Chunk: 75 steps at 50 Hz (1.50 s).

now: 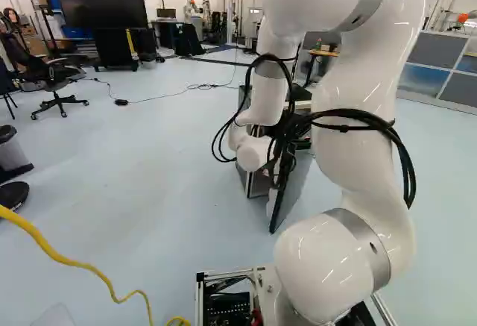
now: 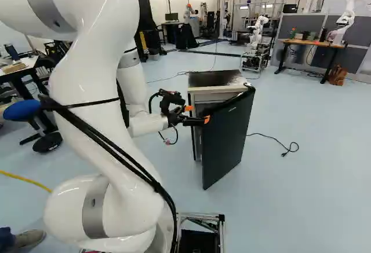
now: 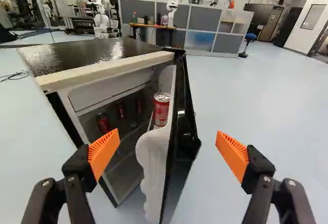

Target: Grab a drink from the fridge

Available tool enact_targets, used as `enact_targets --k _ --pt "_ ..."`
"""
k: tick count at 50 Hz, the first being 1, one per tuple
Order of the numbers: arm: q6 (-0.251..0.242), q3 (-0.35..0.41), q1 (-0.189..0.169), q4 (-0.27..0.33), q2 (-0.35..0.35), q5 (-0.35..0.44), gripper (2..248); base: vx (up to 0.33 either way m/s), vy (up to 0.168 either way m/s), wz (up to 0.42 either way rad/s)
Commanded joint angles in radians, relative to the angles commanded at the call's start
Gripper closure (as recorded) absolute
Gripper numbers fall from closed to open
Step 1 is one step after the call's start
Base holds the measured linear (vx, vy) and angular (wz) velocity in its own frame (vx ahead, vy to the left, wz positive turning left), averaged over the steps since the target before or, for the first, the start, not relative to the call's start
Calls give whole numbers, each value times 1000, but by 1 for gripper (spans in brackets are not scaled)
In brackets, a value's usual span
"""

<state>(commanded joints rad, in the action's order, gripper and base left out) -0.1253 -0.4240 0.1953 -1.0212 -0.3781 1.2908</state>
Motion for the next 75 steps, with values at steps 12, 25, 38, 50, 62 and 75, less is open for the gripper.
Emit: enact_targets --k 12,25,38,50,62,75 --pt "0 51 -20 -17 35 0 3 0 0 0" --pt "0 102 -46 -36 70 0 3 0 0 0" --pt "0 148 -76 -61 102 9 3 0 0 0" --pt "0 185 -109 -87 129 28 3 0 0 0" --pt "0 218 -146 -114 152 45 3 0 0 0" --pt "0 243 -194 -144 171 47 3 0 0 0"
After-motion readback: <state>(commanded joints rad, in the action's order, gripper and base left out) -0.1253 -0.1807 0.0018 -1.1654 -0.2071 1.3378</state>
